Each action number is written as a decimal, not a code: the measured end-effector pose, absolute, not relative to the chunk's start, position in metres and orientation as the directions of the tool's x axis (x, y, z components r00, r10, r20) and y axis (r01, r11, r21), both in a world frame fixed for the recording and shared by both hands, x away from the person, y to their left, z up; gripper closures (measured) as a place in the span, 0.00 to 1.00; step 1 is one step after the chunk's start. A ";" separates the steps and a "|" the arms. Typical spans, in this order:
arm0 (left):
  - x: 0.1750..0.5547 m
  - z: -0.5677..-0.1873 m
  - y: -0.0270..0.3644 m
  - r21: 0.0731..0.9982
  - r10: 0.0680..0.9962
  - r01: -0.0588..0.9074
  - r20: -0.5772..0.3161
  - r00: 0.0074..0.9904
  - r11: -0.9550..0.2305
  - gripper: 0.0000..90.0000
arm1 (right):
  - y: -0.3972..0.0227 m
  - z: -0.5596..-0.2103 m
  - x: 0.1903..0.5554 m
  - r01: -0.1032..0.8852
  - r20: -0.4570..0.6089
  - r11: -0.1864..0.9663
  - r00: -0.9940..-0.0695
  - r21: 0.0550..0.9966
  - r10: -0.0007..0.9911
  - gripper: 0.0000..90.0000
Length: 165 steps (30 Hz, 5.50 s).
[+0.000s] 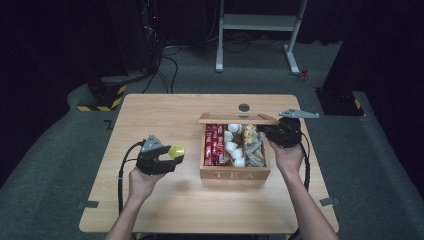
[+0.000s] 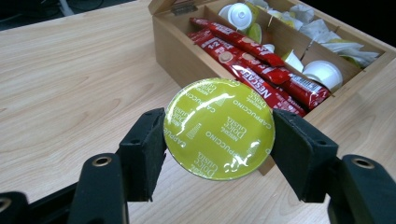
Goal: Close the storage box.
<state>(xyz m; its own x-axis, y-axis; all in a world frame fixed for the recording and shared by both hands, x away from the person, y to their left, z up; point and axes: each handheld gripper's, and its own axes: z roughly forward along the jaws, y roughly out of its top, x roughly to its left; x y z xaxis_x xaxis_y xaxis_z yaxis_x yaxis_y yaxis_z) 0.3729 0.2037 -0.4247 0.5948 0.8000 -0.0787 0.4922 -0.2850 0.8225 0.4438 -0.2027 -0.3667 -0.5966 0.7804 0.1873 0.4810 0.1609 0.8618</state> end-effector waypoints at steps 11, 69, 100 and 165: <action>0.370 -0.432 0.211 0.814 0.815 0.509 -0.079 0.573 -0.279 0.42 | -0.203 -0.367 0.444 0.481 0.187 0.161 -0.597 0.862 0.780 0.95; 0.377 -0.494 0.201 0.726 0.872 0.607 -0.021 0.490 -0.323 0.42 | -0.201 -0.367 0.443 0.487 0.189 0.164 -0.596 0.858 0.781 0.95; 0.371 -0.483 0.204 0.774 0.870 0.577 -0.070 0.488 -0.262 0.30 | -0.201 -0.367 0.442 0.483 0.180 0.171 -0.597 0.858 0.782 0.95; 0.350 -0.522 0.285 0.713 0.970 0.682 -0.010 0.244 -0.165 0.31 | -0.200 -0.369 0.437 0.486 0.185 0.164 -0.592 0.859 0.784 0.95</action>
